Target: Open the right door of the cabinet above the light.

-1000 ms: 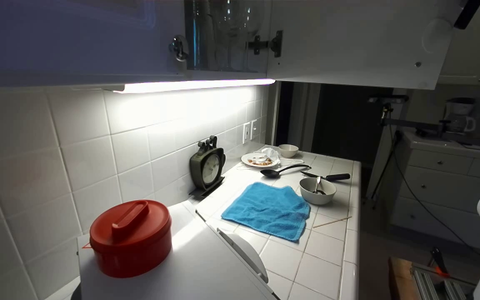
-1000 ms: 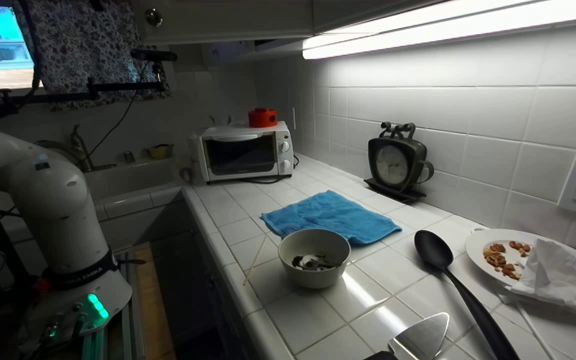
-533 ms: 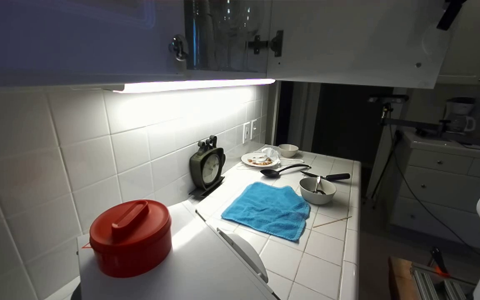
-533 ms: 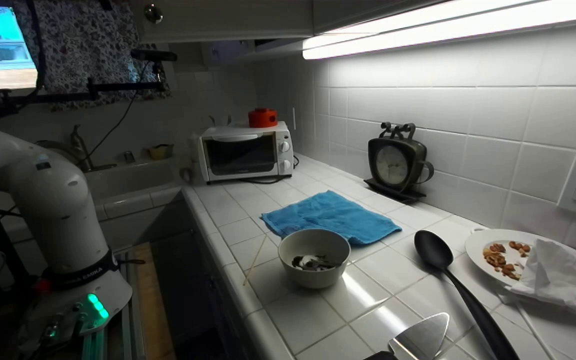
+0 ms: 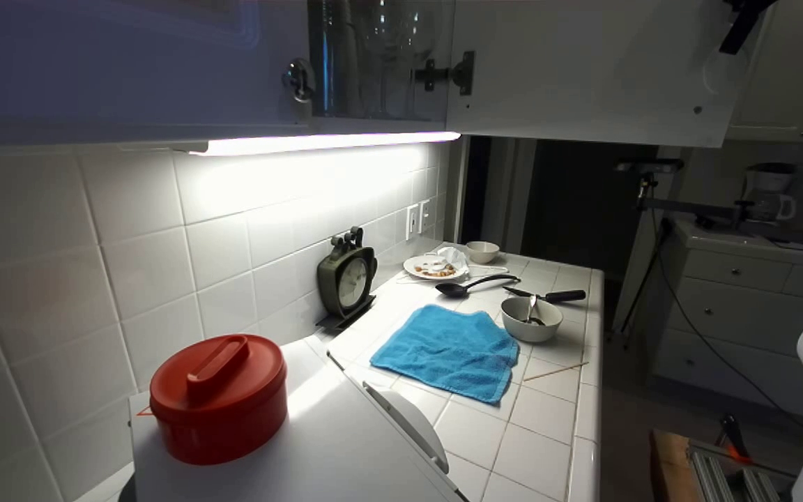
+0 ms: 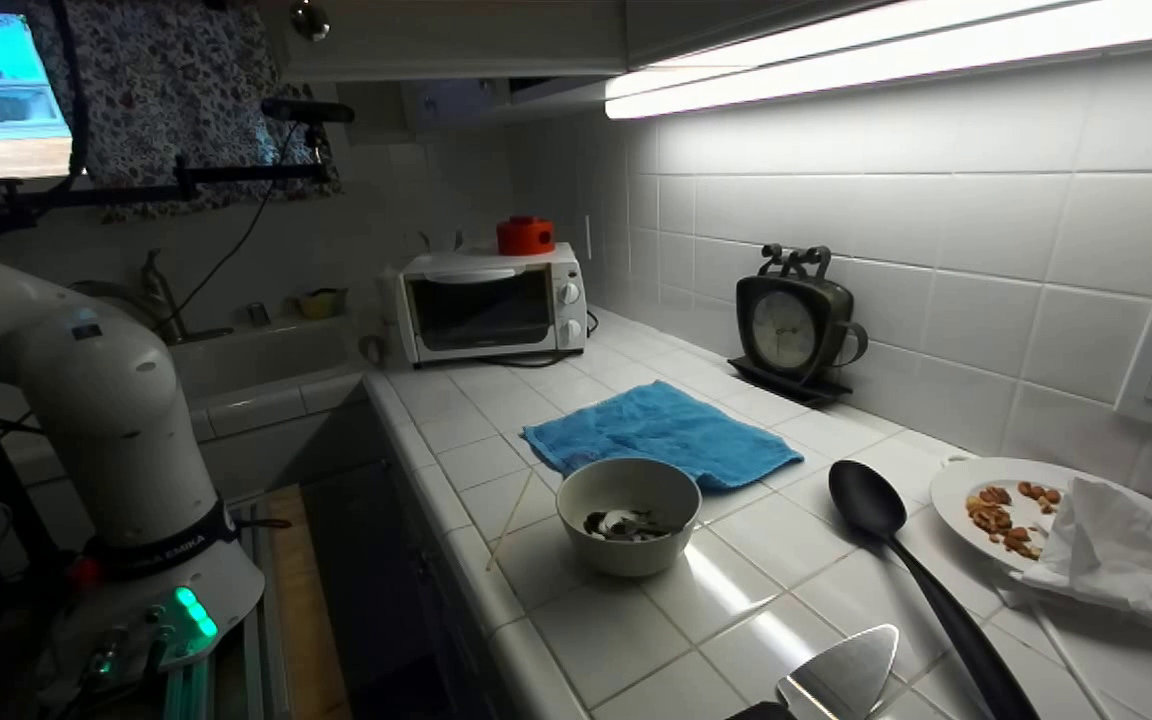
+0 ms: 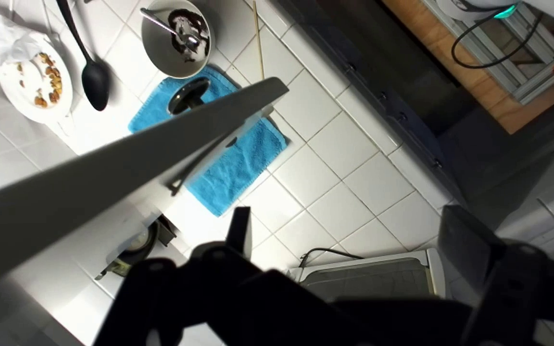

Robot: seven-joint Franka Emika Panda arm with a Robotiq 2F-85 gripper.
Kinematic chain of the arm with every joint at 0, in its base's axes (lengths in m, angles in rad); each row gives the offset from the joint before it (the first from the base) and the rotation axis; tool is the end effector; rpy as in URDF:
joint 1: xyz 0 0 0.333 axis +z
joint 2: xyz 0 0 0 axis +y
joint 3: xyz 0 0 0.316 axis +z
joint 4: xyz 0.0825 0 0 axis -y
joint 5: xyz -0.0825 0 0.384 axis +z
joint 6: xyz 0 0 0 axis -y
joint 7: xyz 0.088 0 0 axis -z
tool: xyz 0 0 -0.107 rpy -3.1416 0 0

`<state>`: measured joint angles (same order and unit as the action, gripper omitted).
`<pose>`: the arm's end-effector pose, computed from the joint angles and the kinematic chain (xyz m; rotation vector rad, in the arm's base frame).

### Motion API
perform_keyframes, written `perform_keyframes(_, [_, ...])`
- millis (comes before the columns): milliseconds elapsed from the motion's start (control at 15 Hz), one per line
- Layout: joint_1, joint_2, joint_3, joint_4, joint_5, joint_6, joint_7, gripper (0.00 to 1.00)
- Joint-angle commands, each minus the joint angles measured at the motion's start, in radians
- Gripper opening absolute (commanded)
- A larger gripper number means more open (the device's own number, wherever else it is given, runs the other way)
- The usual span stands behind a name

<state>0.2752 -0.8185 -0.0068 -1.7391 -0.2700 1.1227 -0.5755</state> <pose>0.1896 0.0128 0.8238 2.7026 0.9916 0.2375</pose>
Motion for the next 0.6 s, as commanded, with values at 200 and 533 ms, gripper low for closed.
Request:
perform_keyframes(200, [-0.003, -0.015, -0.033, -0.003, -0.081, -0.011, -0.036, 1.0])
perform_keyframes(533, [-0.007, 0.034, -0.005, -0.015, -0.013, 0.105, 0.082, 1.0])
